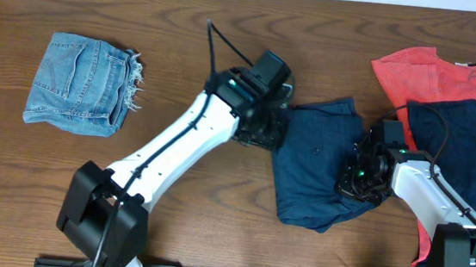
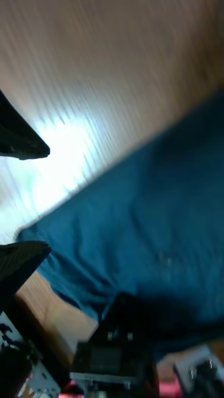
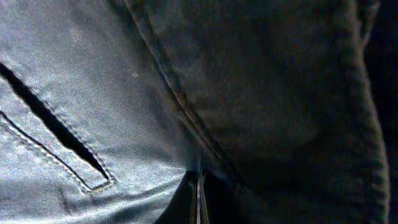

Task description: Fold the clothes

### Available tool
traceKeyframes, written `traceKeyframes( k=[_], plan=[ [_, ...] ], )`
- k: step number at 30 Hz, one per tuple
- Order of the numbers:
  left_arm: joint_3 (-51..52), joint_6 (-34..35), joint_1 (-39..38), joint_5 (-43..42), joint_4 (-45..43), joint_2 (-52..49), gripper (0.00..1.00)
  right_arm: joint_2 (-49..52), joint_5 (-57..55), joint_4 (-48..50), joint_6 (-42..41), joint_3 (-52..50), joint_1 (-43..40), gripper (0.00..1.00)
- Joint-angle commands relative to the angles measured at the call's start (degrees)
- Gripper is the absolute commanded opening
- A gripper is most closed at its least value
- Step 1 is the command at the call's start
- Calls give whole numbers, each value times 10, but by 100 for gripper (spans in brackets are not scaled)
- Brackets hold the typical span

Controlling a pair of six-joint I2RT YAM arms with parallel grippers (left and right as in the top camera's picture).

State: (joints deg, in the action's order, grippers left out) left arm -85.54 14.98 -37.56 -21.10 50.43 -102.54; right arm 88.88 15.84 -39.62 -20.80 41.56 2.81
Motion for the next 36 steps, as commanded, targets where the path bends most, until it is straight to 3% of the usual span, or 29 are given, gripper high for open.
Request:
traceKeyframes(
  k=[1, 3, 7, 9, 13, 18, 23, 28, 29, 32, 36],
  plan=[
    [35, -4, -26, -24, -34, -9, 45, 7, -21, 7, -3, -4, -5, 4],
    [62, -4, -36, -23, -79, -19, 43, 7, -21, 9, -4, -4, -5, 4],
    [103, -4, -37, -23, -176, -59, 13, 7, -21, 9, -3, -4, -5, 3],
    [110, -4, -34, -22, -216, -87, 6, 7, -21, 9, -3, -4, -5, 4],
    [111, -19, -23, 8, -285, -156, 6, 7, -21, 9, -3, -4, -5, 4],
    [111, -16, 17, 61, -306, -203, 6, 7, -21, 9, -3, -4, -5, 4],
    [96, -17, 71, 55, -281, -176, 9, 6, -9, 9, 28, -2, -5, 7],
    [74, -19, 126, 50, -239, -107, 17, -29, 144, 0, 133, 25, -5, 14],
    [70, -21, 136, 35, -224, -89, 22, -41, 175, -3, 141, 31, -5, 15],
    [69, -25, 150, -60, -180, -32, 23, -85, 222, -7, 136, 44, -5, 12],
    [69, -25, 130, -158, -108, 17, 24, -134, 186, -10, 71, 45, -5, 3]
  ],
)
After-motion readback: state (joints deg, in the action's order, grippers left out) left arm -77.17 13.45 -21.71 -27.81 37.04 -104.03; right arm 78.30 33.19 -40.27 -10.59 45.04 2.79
